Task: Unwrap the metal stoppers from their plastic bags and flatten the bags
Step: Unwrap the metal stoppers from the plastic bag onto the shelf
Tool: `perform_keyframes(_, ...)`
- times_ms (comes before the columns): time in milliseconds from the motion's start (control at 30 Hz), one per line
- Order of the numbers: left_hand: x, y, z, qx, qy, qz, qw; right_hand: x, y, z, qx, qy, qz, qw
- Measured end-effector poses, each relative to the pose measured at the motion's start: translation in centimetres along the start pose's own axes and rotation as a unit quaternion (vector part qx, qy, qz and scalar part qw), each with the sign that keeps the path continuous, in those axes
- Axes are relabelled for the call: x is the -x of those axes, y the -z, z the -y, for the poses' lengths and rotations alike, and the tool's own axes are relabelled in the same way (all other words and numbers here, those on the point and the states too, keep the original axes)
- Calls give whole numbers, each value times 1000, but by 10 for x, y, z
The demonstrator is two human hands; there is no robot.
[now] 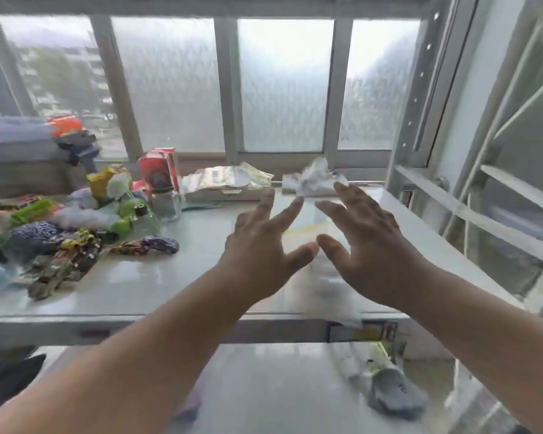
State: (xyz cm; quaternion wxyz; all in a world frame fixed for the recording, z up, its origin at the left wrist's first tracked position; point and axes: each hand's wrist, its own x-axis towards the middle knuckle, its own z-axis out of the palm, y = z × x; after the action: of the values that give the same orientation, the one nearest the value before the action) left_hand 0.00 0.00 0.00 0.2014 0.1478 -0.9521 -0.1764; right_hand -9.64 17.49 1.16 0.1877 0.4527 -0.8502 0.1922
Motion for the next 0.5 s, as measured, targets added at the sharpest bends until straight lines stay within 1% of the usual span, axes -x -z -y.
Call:
perform_keyframes(100,1,-4,-1,37,47,53,997,-1,-1,7,-21,-45,30,998)
perform_keyframes(167,0,-7,0,94,83,93,988,-1,-5,8,-87,-130,67,985)
perform_keyframes(233,-2,-7,1,178,114,102,972,-3,-5,10,-189,-237,88,949)
perform_keyframes(267,-2,-5,1,221,127,100,962,-3,-4,11,-235,-275,100,927)
perform_keyframes(333,-2,-1,-5,279,157,110,941,-5,-6,10,-293,-293,110,903)
perform_keyframes(433,1,-3,-11,323,162,130,923,-3,-9,7,-333,-269,93,899)
perform_keyframes(500,0,-4,-10,364,173,120,907,0,-10,5,-356,-259,74,895)
